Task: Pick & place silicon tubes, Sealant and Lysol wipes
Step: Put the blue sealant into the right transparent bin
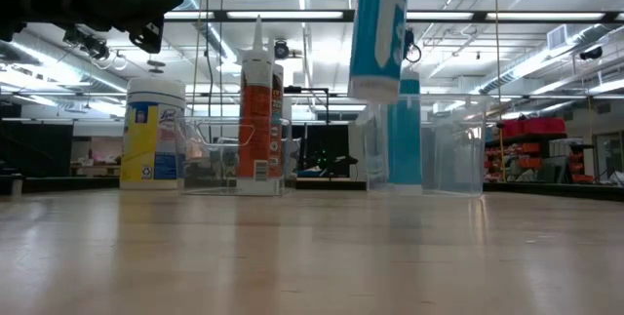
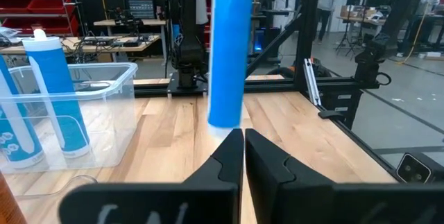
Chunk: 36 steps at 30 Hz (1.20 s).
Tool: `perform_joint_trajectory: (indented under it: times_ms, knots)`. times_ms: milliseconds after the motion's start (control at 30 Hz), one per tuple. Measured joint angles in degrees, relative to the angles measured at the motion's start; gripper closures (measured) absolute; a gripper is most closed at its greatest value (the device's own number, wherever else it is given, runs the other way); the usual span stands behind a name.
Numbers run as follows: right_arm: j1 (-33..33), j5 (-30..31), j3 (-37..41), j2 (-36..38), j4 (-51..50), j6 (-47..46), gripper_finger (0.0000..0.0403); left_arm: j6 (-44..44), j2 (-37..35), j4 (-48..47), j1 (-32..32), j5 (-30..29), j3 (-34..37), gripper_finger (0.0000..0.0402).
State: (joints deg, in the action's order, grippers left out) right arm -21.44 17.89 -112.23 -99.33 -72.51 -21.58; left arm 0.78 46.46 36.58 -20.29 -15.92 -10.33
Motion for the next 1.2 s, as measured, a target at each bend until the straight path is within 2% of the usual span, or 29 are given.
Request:
perform_joint_trajectory:
  times_ms: [300, 533, 733, 1200]
  knots:
    - [3.3, 7.4, -13.5, 0.1, -17.1, -7.7, 0.0191, -0.1, 0.0, 0.0, 0.0, 0.0, 0.0, 0.0383]
    - [8.6, 10.4, -18.9, 0.9, -17.6, -8.1, 0.0191, -0.6, 0.0, 0.0, 0.0, 0.0, 0.0, 0.0383]
    - [15.0, 12.6, -19.4, 1.1, -17.7, -13.3, 0.0191, -0.1, 0.0, 0.0, 0.0, 0.0, 0.0, 0.0383]
    - [28.8, 7.5, -14.3, 1.2, -17.5, -14.7, 0.0191, 0.0, 0.0, 0.1, 0.0, 0.0, 0.0, 0.0383]
